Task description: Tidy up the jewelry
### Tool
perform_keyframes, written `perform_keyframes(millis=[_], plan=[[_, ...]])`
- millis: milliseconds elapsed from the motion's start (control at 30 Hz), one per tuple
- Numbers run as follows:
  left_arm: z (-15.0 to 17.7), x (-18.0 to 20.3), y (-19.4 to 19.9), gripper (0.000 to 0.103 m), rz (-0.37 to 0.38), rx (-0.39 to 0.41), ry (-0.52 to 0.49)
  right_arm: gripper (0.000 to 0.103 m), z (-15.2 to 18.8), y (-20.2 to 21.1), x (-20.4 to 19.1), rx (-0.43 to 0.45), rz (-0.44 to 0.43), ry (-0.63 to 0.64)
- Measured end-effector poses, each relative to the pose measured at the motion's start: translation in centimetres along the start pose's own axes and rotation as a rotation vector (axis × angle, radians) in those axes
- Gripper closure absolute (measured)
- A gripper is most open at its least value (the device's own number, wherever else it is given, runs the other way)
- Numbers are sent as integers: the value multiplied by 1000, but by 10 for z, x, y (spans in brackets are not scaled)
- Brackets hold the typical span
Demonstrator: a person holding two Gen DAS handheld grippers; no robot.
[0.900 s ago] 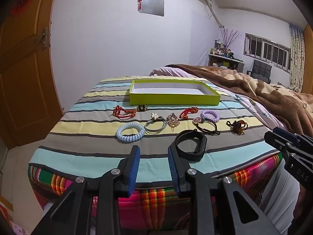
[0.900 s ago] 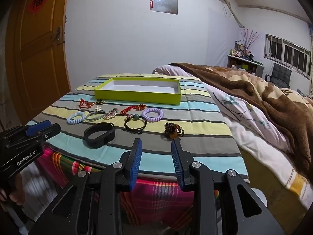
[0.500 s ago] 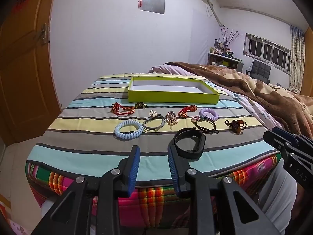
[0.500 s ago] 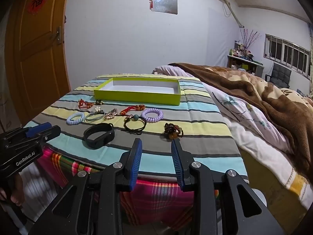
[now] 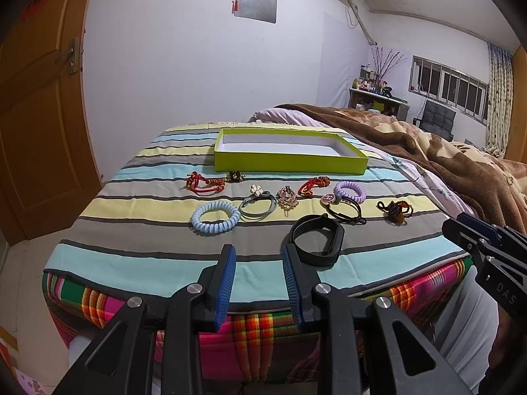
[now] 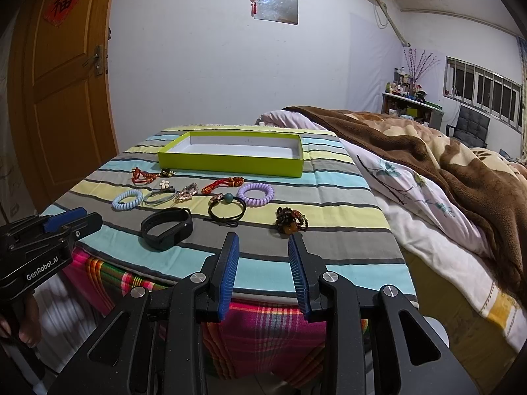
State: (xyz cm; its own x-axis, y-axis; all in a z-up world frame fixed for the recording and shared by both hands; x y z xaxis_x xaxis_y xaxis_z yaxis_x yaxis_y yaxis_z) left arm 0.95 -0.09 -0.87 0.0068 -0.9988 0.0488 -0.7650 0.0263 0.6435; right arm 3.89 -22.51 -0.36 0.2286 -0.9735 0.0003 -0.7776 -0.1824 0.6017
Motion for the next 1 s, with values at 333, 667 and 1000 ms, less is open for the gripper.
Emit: perform_keyframes(millis=[333,667,1000], plan=[[-1,0,4,74,4,2,5,71,0,0,0,2,-1,0],[-2,0,7,74,4,6,7,71,-2,4,1,6,0,-2],[-3,-1,8,74,13,-3,13,71,-2,4,1,6,0,-2]])
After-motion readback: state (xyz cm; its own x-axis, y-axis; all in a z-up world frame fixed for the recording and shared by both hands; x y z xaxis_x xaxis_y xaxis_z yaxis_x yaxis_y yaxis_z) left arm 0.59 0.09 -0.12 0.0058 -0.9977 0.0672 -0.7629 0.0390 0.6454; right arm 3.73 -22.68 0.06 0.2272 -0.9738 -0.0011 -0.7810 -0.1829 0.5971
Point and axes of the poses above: each gripper's, at about its wrist camera, not at the fingertips, and y roughly against the way its jaws point, x to its right, z to its underside, the point moved 1 cm from there along -y, roughly the way its jaws point, and after that the axes turned 6 degrees about -x, right-handed, at the moved point
